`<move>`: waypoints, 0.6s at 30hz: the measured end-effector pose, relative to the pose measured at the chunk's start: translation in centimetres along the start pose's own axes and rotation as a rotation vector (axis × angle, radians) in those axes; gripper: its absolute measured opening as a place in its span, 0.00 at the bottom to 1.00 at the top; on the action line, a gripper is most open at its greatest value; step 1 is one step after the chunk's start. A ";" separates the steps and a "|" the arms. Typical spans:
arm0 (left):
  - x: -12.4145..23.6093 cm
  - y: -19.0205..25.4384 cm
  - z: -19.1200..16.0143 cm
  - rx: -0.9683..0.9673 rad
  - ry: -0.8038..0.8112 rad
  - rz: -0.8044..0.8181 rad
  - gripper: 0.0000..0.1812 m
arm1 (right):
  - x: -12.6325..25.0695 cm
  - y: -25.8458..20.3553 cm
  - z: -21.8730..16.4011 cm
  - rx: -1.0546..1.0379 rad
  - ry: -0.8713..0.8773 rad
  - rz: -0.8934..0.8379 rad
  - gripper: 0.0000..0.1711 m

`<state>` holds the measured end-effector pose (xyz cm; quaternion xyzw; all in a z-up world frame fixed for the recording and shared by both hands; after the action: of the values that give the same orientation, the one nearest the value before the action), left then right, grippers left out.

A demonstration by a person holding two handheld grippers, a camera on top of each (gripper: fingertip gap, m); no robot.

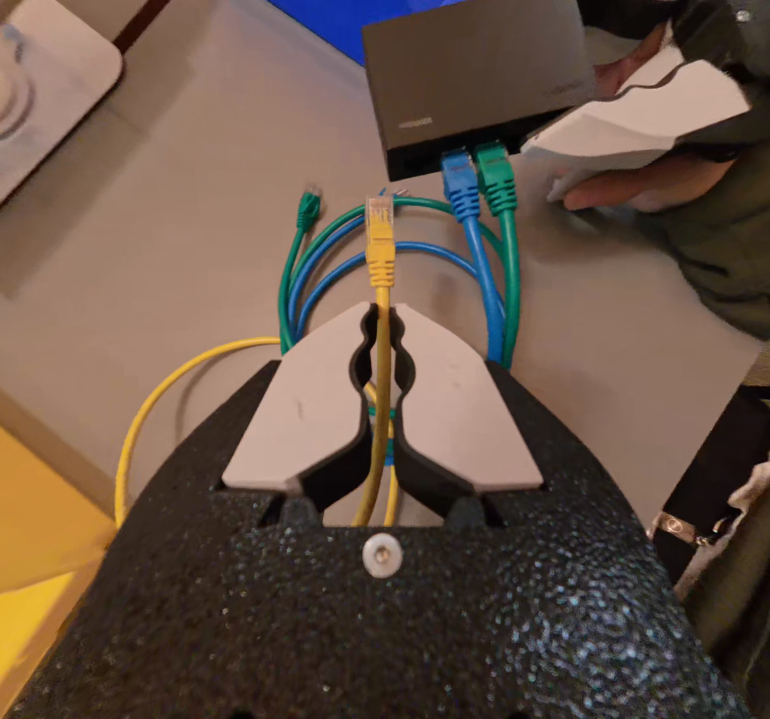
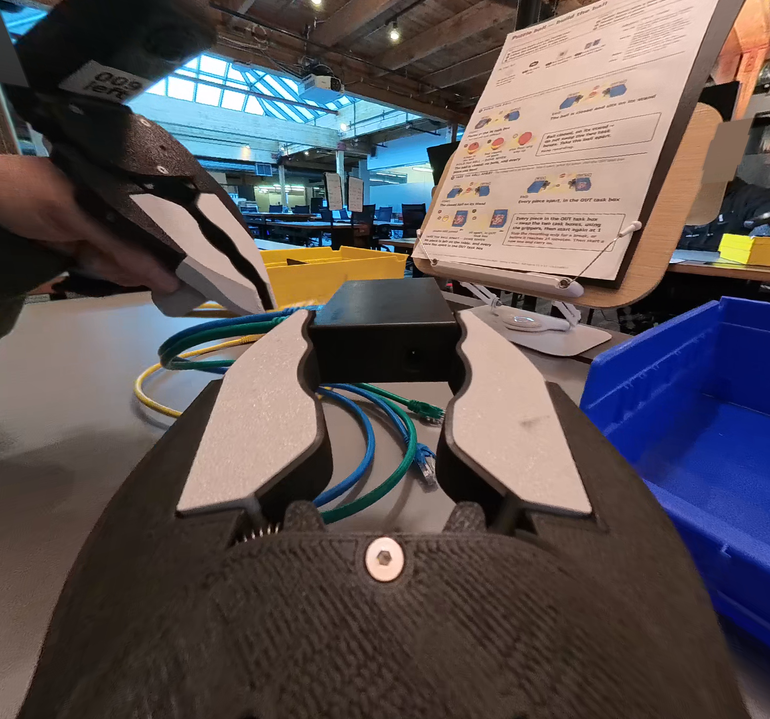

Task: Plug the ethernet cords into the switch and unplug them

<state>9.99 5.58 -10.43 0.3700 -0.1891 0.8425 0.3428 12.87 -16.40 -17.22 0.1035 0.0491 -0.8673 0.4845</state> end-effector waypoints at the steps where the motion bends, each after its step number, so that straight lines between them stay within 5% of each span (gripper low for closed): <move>1: -0.1 0.1 0.0 0.005 0.005 -0.018 0.03 | 0.0 0.0 0.0 0.000 -0.001 -0.002 0.36; 18: -0.7 0.8 0.3 0.099 0.057 -0.081 0.03 | -0.8 -0.8 -0.2 0.058 -0.035 -0.020 0.36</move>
<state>9.91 4.55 -10.76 0.3699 -0.1222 0.8464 0.3632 12.62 -15.26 -17.24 0.1017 0.0165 -0.8748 0.4735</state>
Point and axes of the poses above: each gripper's, where its closed fingertips meet, x back along the fingers, z out of its top, y = z × x across the jaws, the point moved 10 cm from there along x, back along the fingers
